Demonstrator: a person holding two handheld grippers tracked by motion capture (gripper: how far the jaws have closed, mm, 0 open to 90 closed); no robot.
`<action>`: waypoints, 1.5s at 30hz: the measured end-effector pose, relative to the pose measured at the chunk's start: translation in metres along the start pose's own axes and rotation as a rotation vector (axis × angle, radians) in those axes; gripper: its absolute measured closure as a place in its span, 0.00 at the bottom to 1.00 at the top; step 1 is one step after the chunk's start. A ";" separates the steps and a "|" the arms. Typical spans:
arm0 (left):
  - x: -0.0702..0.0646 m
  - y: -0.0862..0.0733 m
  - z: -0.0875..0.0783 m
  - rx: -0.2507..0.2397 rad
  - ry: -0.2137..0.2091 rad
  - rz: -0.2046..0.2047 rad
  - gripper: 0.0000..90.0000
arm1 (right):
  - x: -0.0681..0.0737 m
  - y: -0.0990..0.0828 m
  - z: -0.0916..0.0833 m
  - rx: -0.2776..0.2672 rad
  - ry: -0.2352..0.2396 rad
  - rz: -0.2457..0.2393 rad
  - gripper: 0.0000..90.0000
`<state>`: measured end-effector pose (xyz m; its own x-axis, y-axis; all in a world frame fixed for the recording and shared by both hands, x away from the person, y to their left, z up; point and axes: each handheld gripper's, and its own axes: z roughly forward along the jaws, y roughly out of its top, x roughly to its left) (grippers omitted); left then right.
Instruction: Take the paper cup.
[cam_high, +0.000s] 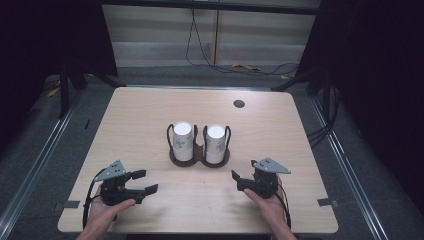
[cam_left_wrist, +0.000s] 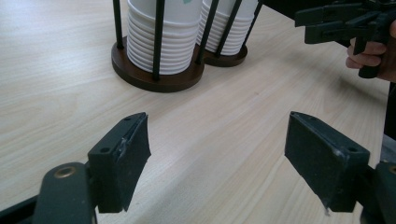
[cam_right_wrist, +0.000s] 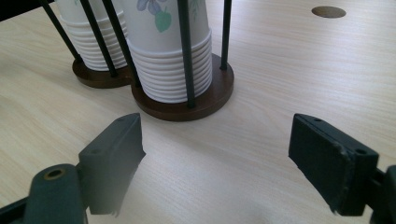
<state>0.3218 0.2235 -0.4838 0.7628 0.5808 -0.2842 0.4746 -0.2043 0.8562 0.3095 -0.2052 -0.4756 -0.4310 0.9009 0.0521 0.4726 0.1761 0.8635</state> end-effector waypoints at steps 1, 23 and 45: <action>0.001 0.000 0.001 0.004 0.010 0.001 0.25 | 0.000 0.000 0.000 0.001 -0.005 0.007 0.20; -0.005 0.000 0.018 0.036 -0.045 0.034 0.34 | 0.025 0.014 0.006 0.028 0.150 -0.079 0.27; -0.013 0.002 0.026 0.072 -0.080 0.069 0.28 | 0.034 0.042 0.017 -0.016 0.325 -0.086 0.38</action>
<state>0.3239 0.1948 -0.4898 0.8258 0.4996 -0.2617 0.4482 -0.2996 0.8423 0.3277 -0.1609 -0.4459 -0.6923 0.7090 0.1342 0.4133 0.2372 0.8791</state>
